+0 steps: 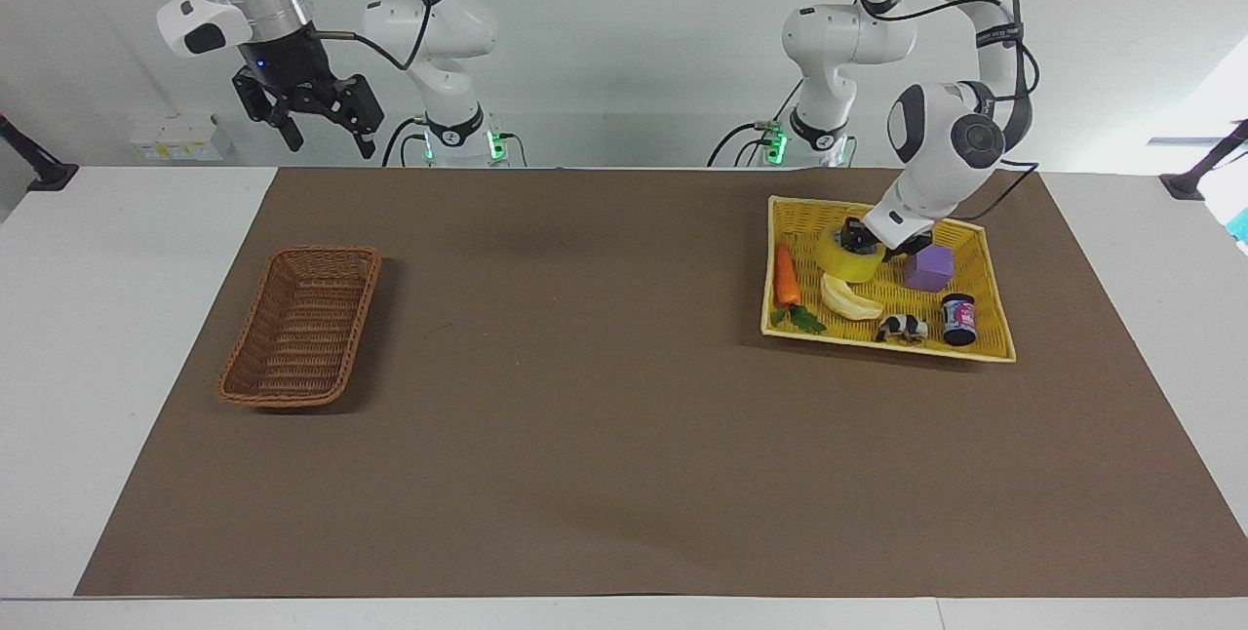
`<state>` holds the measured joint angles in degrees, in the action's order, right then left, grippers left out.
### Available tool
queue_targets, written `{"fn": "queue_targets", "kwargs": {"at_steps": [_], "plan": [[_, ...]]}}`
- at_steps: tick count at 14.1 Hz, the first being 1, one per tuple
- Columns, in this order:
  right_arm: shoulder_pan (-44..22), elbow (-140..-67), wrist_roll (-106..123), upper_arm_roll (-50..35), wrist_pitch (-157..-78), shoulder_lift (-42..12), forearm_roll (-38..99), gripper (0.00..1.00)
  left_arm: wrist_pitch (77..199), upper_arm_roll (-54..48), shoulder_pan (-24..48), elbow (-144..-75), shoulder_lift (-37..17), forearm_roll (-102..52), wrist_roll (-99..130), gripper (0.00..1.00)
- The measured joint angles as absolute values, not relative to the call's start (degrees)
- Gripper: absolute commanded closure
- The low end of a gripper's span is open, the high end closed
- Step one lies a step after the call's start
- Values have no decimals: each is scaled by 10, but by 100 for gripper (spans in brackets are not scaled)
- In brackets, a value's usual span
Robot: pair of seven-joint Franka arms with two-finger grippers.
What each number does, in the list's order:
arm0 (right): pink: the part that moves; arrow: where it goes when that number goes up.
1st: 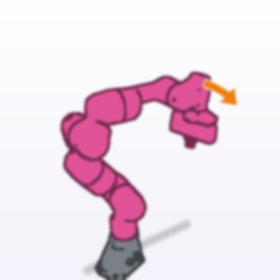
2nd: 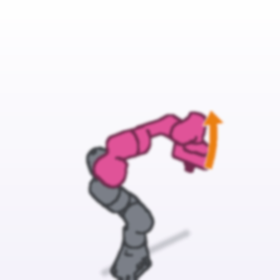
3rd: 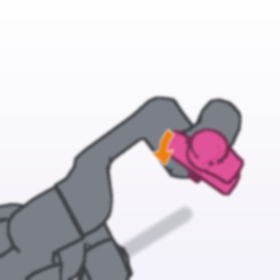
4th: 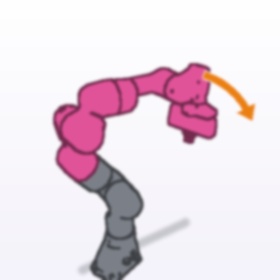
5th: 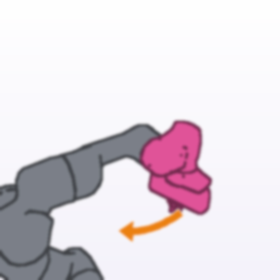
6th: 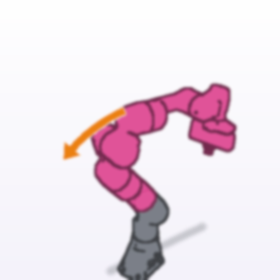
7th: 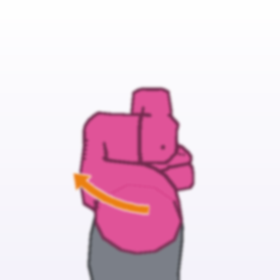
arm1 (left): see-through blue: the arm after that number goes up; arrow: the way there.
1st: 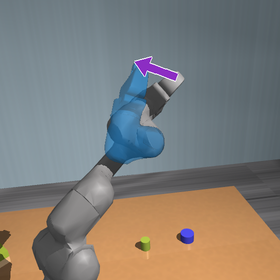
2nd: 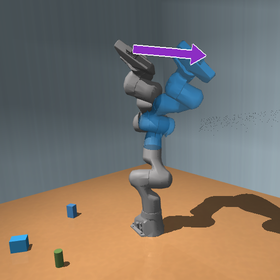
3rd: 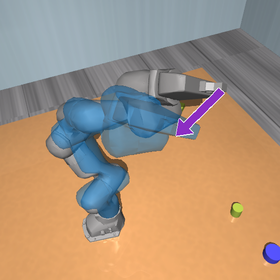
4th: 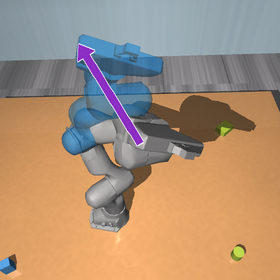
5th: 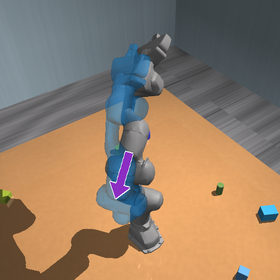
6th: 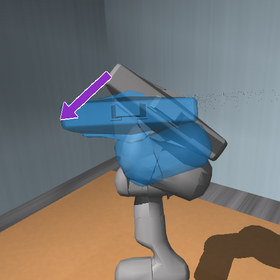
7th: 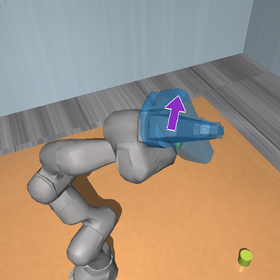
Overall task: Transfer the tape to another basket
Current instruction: 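Reach the left gripper down into the yellow basket onto the tape roll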
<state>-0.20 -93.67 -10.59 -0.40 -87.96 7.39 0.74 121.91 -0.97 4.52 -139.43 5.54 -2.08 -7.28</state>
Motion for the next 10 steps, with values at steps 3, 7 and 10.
{"fn": "queue_targets", "kwargs": {"at_steps": [3, 7, 10], "plan": [[-2, -937, -106, -4, -880, 74, 7, 0, 1220, -9, 49, -1395, 50, -21, -46, 100], [-2, -937, -106, -4, -880, 74, 7, 0, 1210, -9, 49, -1390, 50, -21, -11, 100], [-2, -937, -106, -4, -880, 74, 7, 0, 1167, -8, 49, -1353, 48, -21, 4, 100]]}}
